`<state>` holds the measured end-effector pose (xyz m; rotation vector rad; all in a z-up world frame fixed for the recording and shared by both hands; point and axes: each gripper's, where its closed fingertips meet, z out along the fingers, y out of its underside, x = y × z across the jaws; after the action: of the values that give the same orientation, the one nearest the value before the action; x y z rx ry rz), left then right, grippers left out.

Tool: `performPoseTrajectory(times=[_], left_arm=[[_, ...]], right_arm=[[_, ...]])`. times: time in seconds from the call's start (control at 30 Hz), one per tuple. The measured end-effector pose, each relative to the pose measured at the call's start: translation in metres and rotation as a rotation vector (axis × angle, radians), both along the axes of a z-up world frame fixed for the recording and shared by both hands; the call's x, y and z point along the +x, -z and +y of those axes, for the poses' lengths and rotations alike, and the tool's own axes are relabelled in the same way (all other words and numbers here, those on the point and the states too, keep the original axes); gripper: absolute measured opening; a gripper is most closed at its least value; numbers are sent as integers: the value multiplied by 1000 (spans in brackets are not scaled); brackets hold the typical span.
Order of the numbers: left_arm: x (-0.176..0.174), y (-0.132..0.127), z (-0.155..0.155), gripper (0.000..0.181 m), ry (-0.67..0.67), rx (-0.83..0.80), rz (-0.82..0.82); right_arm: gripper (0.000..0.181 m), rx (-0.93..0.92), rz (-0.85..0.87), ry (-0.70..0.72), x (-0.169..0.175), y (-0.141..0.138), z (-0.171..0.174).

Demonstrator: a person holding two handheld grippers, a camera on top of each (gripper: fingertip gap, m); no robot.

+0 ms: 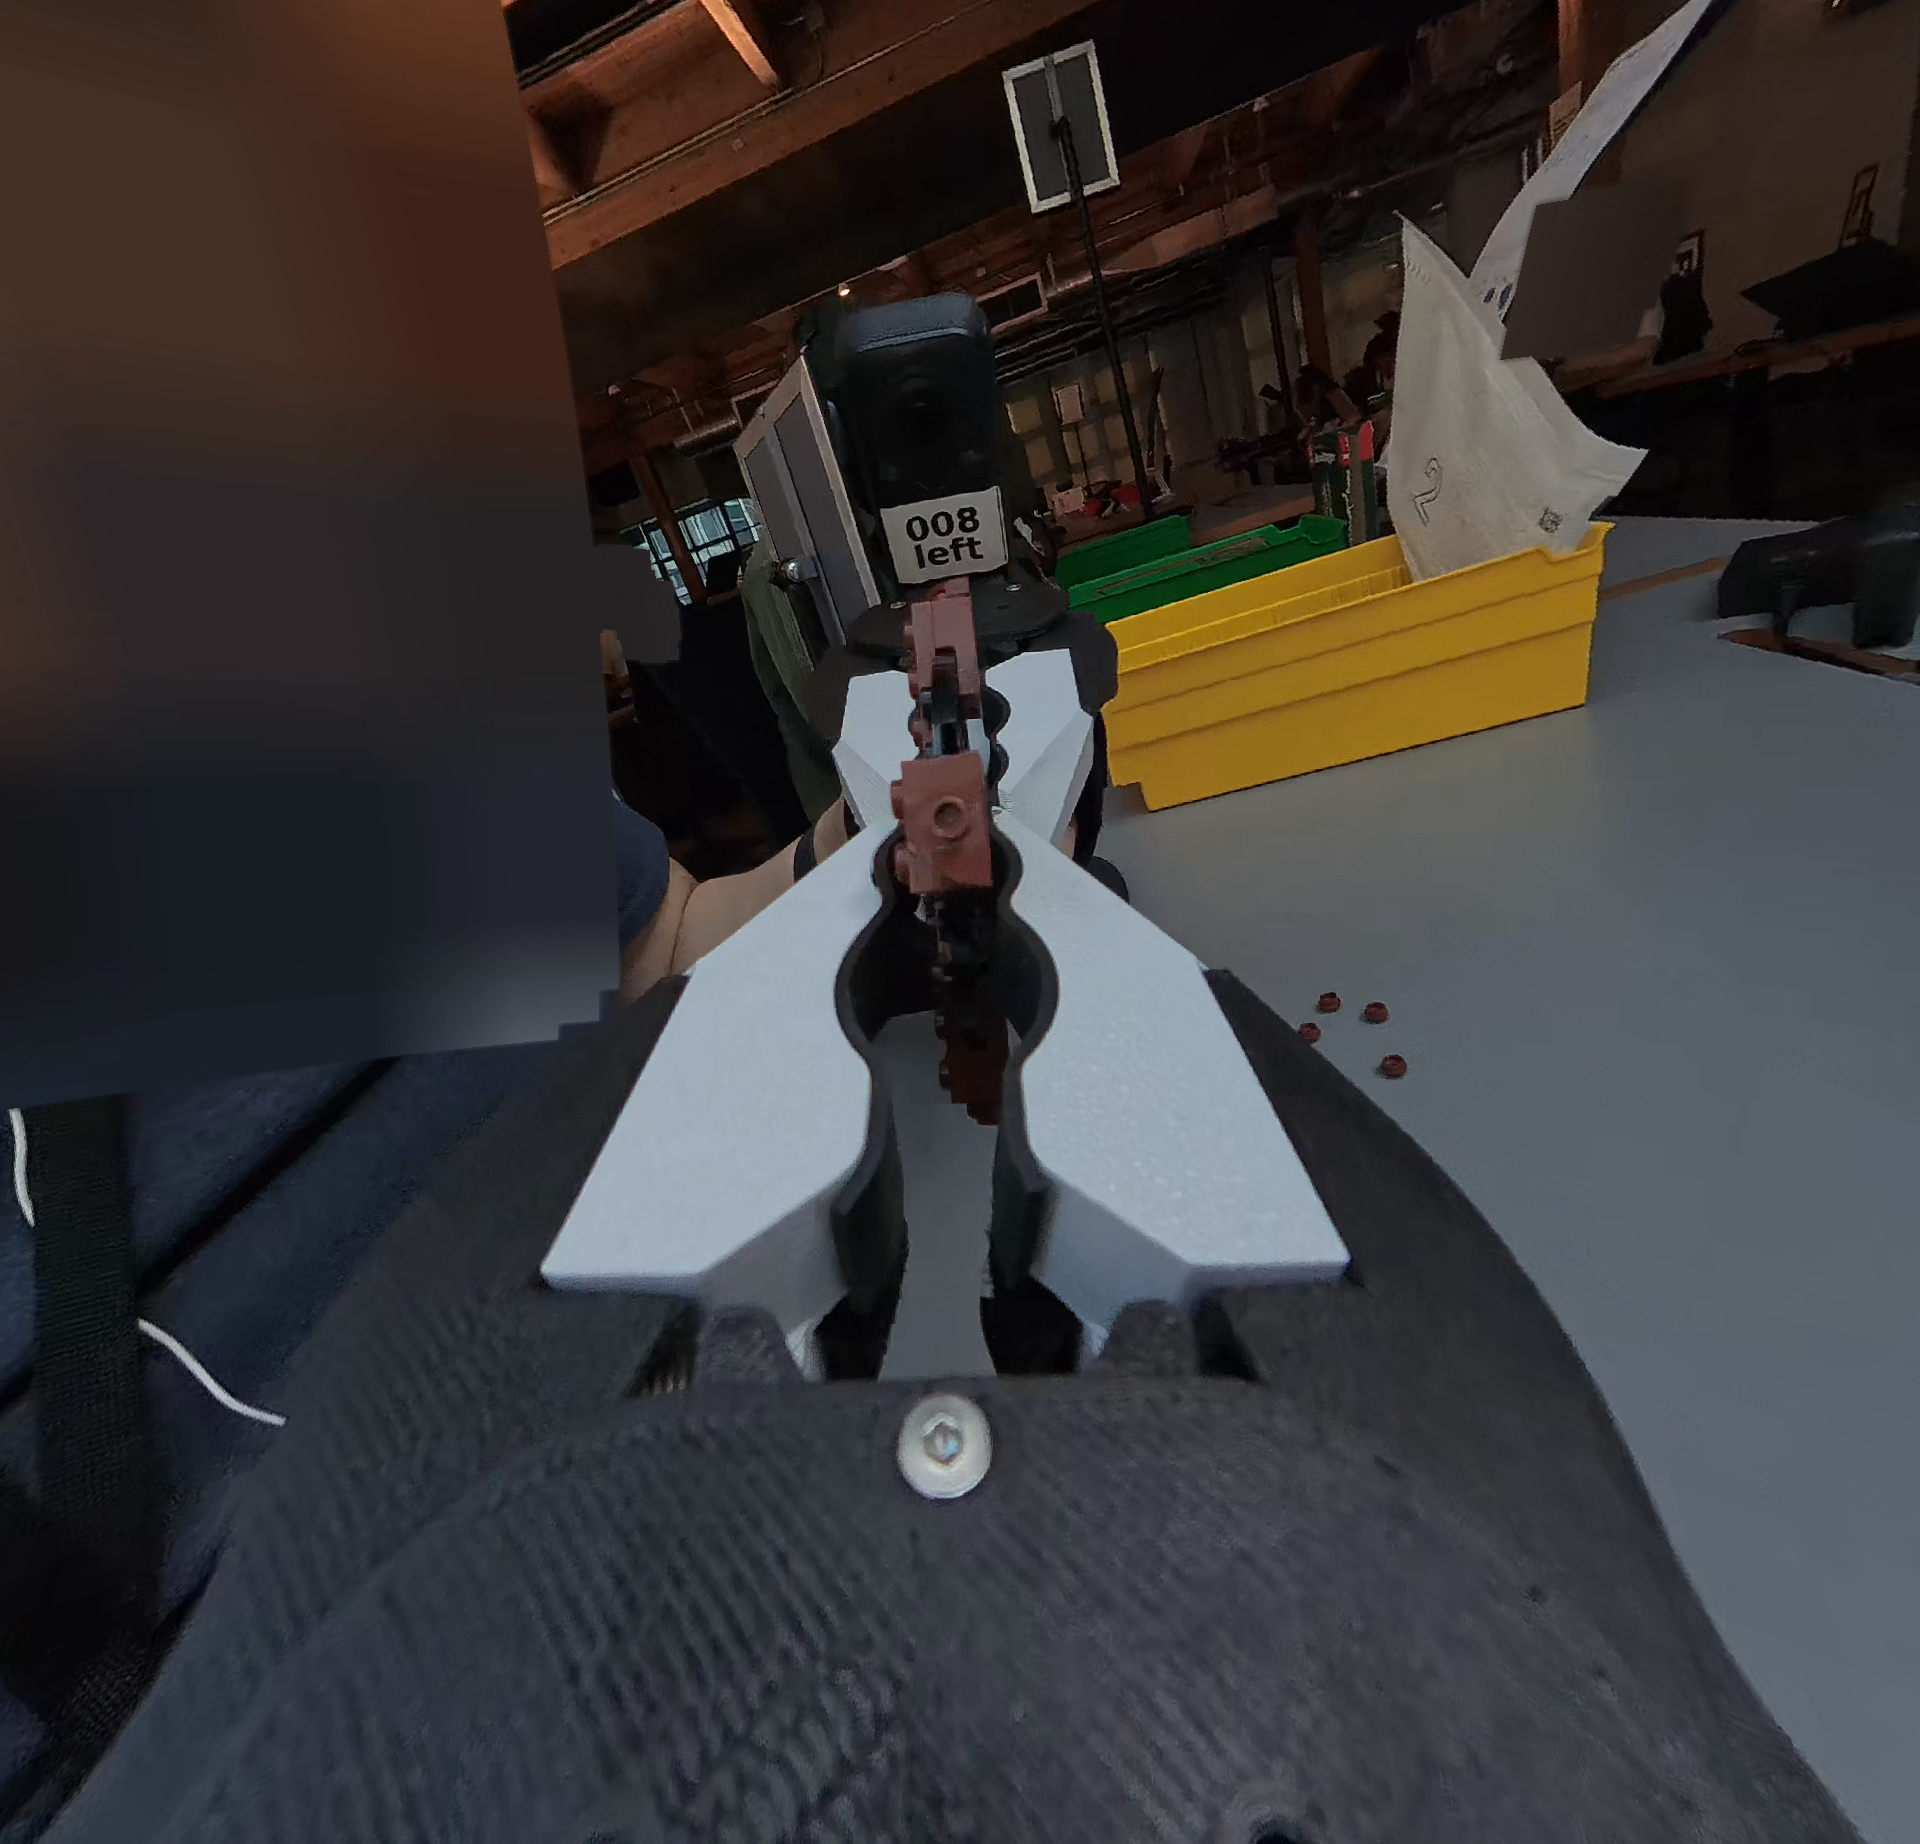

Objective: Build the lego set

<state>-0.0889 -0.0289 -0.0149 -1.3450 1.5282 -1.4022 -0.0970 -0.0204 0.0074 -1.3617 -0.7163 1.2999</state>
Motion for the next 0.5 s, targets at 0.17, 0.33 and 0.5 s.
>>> performPoseTrajectory(times=[0.17, 0.33, 0.5], left_arm=[[0, -4, -4, 11, -17, 57, -25], [0, -7, -7, 12, -12, 93, -65], [-3, -9, -9, 11, -17, 154, -69]], right_arm=[[8, 54, 1, 8, 1, -4, -4], [7, 94, 0, 4, 0, -6, -7], [8, 133, 31, -17, -3, -9, -11]])
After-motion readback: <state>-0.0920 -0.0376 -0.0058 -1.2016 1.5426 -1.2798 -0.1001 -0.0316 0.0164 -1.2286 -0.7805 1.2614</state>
